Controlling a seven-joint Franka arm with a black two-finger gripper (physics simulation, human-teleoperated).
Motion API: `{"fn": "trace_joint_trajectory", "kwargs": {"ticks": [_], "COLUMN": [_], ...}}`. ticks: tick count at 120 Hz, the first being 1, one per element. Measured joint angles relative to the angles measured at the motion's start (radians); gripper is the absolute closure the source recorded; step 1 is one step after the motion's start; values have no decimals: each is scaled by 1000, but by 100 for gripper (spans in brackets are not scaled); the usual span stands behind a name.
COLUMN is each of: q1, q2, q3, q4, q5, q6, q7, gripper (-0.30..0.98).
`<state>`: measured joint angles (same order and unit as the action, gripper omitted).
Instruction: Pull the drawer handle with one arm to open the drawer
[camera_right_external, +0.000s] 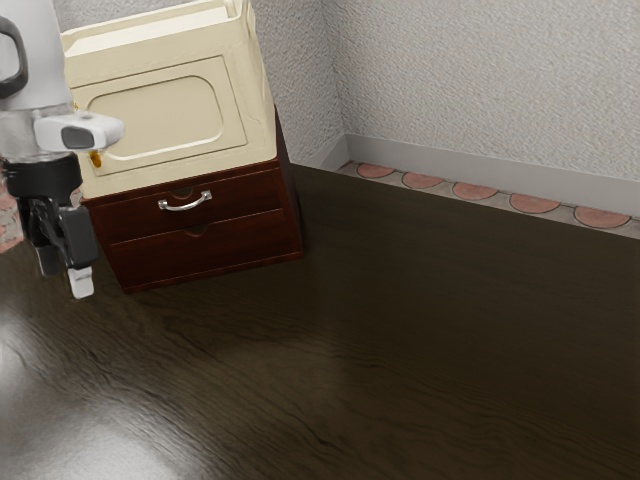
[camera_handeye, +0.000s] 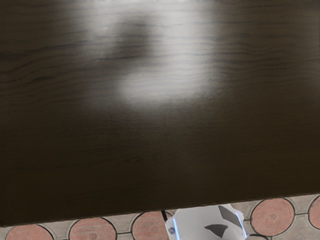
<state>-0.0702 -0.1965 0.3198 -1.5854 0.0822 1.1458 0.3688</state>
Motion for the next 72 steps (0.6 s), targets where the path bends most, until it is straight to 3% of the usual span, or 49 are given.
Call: {"fn": "trace_joint_trajectory", "kwargs": {"ticks": [22,56,72], "q1": [1,28,31], "q2": [0,33,39], "q3": [2,13,32], "q4": [2,6,-40], "q5": [10,20,73], "q6": [192,305,444], "q7": [145,321,420], "gripper": [0,0,0]}}
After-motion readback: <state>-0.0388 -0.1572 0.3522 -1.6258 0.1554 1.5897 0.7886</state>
